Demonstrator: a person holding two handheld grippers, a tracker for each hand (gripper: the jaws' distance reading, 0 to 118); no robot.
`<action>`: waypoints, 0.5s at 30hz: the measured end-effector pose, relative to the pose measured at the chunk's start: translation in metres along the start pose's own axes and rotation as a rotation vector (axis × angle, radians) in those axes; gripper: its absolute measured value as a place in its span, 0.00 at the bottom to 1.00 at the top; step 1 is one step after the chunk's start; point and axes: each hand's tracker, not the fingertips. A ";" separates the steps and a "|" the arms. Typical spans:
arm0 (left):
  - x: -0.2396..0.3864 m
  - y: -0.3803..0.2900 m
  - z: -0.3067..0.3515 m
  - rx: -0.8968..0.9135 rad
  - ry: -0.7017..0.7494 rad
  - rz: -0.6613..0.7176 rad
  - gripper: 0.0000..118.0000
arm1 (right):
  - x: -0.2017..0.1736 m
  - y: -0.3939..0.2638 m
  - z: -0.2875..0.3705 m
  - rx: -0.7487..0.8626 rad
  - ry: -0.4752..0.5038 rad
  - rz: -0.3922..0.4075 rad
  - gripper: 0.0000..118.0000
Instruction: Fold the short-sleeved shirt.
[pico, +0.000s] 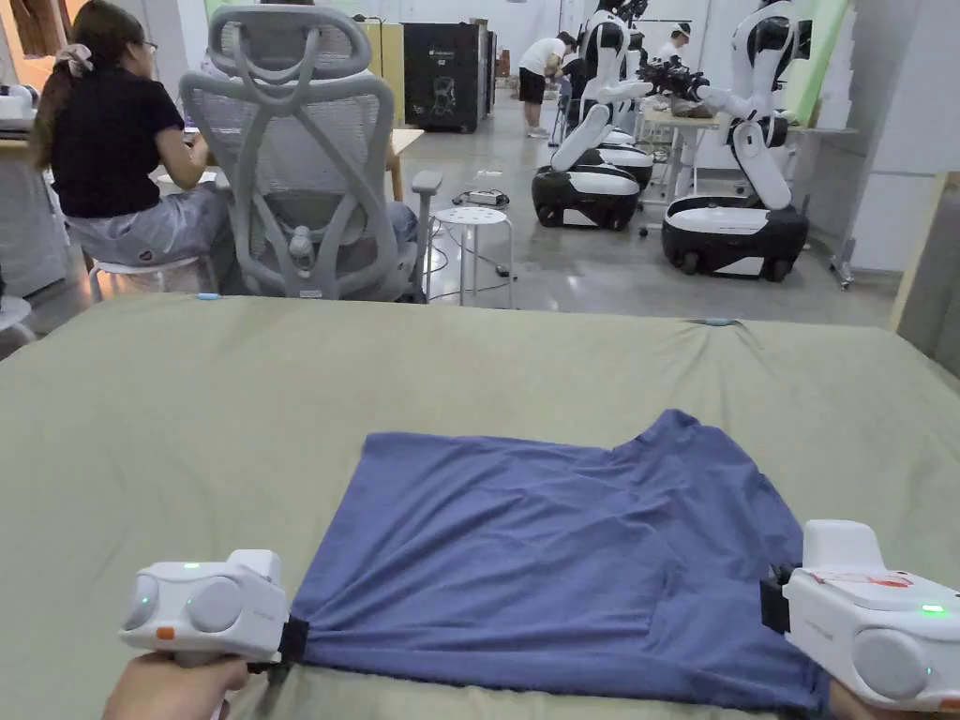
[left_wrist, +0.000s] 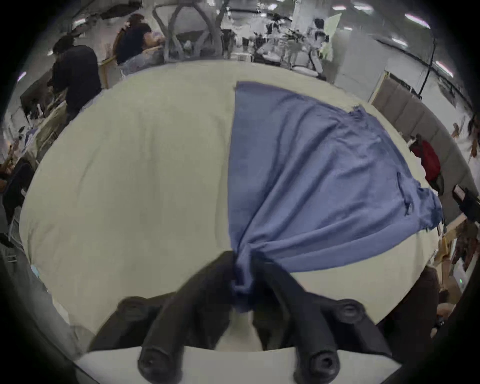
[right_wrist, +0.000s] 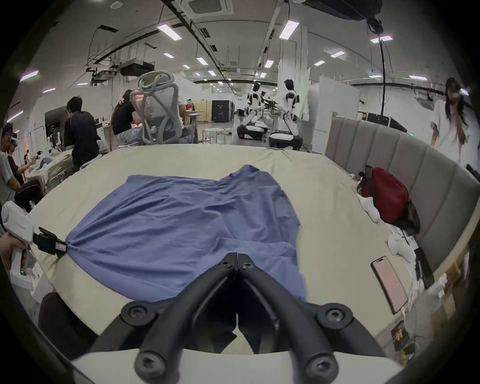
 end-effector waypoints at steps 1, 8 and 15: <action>0.002 0.001 0.008 0.021 0.014 -0.022 0.05 | 0.013 0.003 0.001 0.000 -0.018 -0.008 0.00; 0.029 0.011 0.045 0.103 0.024 -0.105 0.05 | 0.075 0.005 -0.011 -0.086 -0.083 -0.096 0.23; 0.040 0.014 0.052 0.117 0.020 -0.113 0.05 | 0.080 -0.040 -0.059 -0.205 0.045 -0.170 0.87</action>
